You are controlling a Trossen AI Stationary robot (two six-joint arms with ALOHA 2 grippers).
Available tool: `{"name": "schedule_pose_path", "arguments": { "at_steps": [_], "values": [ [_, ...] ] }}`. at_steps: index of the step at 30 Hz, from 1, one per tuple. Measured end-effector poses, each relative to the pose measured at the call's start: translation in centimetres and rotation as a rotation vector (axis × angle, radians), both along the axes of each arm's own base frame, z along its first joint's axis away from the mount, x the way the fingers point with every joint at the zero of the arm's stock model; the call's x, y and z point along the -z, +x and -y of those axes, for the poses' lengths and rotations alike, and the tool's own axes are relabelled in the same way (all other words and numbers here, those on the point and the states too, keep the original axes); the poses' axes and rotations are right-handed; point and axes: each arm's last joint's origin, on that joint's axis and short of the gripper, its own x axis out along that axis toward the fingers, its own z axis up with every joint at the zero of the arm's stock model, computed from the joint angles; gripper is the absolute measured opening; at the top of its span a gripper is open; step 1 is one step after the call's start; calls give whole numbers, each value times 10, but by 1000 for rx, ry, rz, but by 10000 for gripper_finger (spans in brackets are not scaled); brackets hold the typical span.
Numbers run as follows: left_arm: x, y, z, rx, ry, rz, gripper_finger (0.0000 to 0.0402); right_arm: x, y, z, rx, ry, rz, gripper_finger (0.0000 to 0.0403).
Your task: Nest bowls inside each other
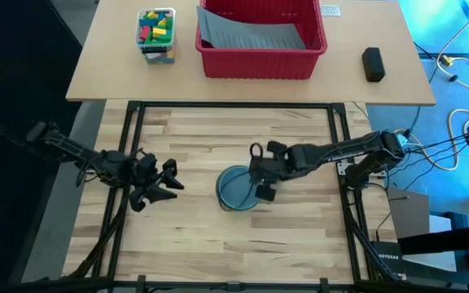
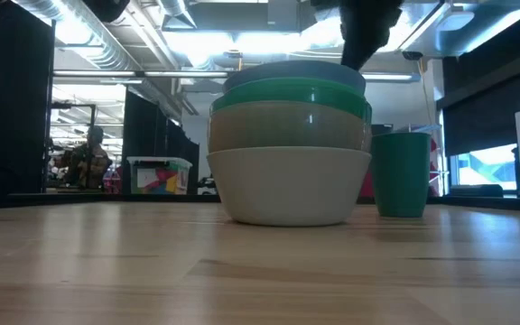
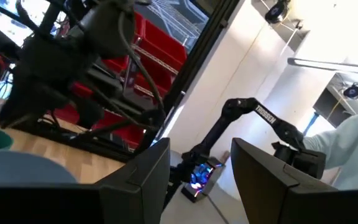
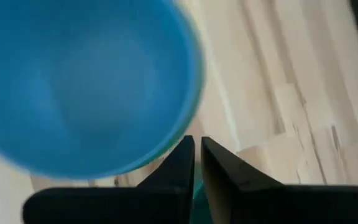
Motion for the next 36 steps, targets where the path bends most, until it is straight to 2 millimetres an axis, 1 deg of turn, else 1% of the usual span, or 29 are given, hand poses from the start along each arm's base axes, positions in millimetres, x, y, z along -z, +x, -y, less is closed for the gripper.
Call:
{"name": "schedule_pose_path", "arguments": {
  "at_steps": [2, 5, 9, 12, 20, 28, 32, 36],
  "values": [
    [-1, -1, 0, -3, 8, 7, 152, -1, -1, 6, 31, 3, 2, 28],
    [-2, -2, -1, -5, 16, 18, 152, -2, -2, 12, 60, 8, -1, 60],
    [-6, -6, -2, -11, 25, 47, 152, -6, -10, 12, 104, 28, 5, 118],
    [-8, -12, -4, -12, 26, 55, 152, -12, -24, 5, 160, 49, 57, 156],
    [20, -20, -6, 10, -46, -80, 152, -2, -61, -31, 249, 140, 161, 176],
    [48, -29, -7, 20, -116, -215, 152, 12, -102, -56, 335, 259, 251, 197],
    [56, -31, -1, 70, -142, -306, 152, 23, -111, -79, 317, 356, 278, 198],
    [69, -36, 6, 113, -158, -471, 152, 34, -122, -95, 323, 397, 280, 198]
  ]
}}
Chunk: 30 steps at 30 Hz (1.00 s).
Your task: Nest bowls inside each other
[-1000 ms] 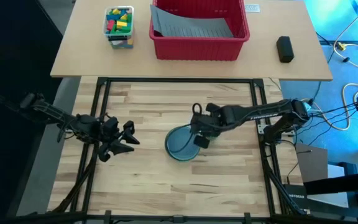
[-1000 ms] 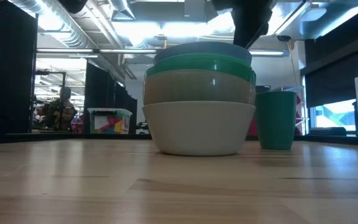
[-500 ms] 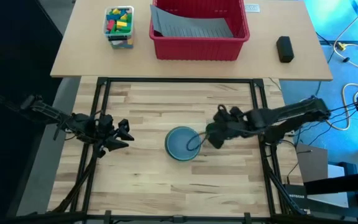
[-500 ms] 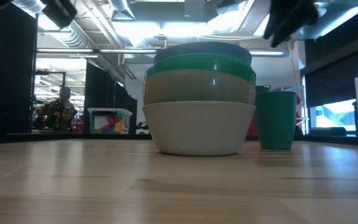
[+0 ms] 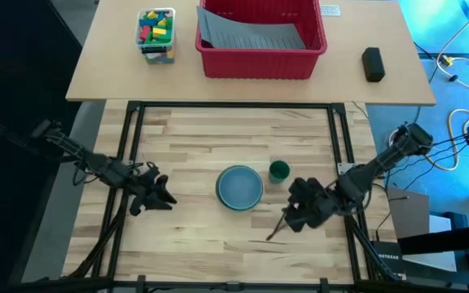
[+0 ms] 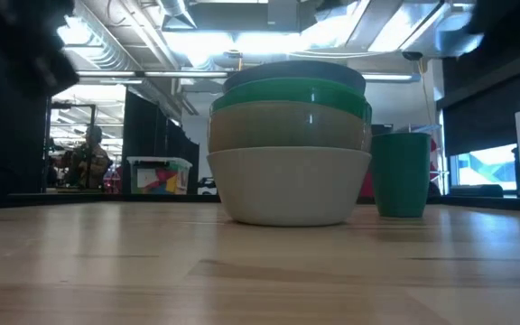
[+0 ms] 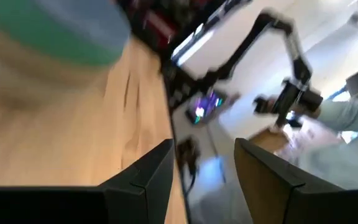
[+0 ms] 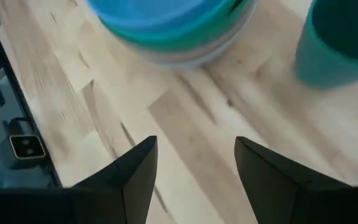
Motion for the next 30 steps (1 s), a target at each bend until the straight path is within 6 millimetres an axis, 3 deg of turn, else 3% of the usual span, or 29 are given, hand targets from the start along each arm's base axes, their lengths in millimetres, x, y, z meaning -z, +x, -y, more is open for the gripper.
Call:
{"name": "schedule_pose_path", "arguments": {
  "at_steps": [3, 22, 30],
  "values": [
    [5, -1, 3, 13, -10, -59, 152, 9, -1, -7, -3, 41, 40, 198],
    [41, 25, 10, -132, -120, -354, 152, 78, 41, -30, 9, 116, 74, 149],
    [46, 36, 15, -154, -209, -367, 152, 87, 52, -23, 80, 48, 112, 147]
  ]
}}
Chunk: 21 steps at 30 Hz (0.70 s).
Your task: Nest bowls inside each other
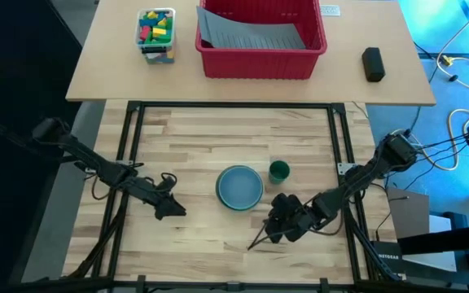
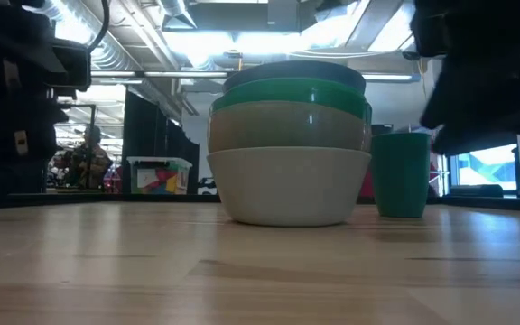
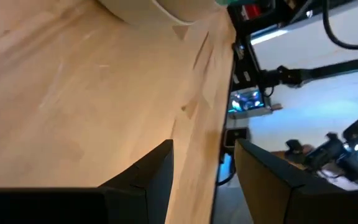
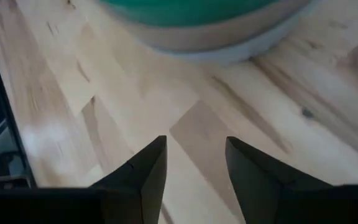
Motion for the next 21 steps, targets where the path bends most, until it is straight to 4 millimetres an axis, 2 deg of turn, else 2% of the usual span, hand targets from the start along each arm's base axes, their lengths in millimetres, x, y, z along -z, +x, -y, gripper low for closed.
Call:
{"name": "schedule_pose_path", "arguments": {
  "at_steps": [6, 21],
  "values": [
    [4, 11, 6, -38, -46, -79, 152, -4, 11, 7, -25, -13, 55, 116],
    [-2, 50, 24, -59, 5, -107, 152, -9, 19, 9, -74, -27, 119, 16]
  ]
}}
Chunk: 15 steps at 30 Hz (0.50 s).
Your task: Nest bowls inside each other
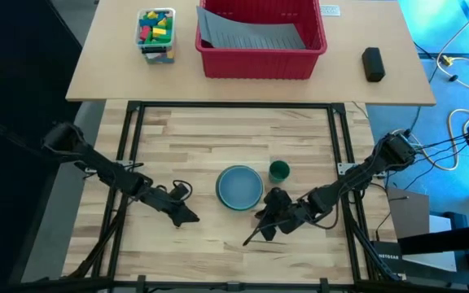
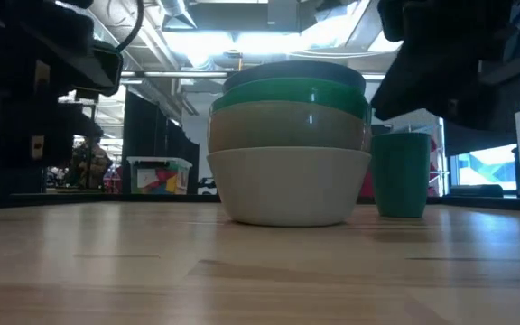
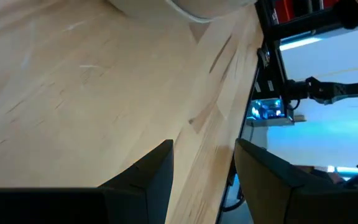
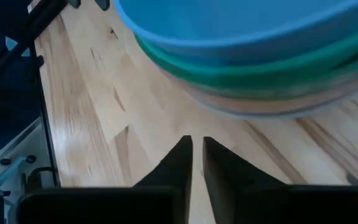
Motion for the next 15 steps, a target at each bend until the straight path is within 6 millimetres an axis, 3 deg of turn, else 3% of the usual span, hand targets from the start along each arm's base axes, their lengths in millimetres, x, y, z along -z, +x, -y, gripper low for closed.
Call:
{"name": "schedule_pose_path", "arguments": {
  "at_steps": [7, 15],
  "values": [
    [-5, 19, -1, -13, 44, 19, 152, -1, 5, 7, -5, -12, 3, 2],
    [-6, 30, -18, -60, 129, 43, 152, -1, 15, 18, 5, -31, 38, 0]
  ]
}}
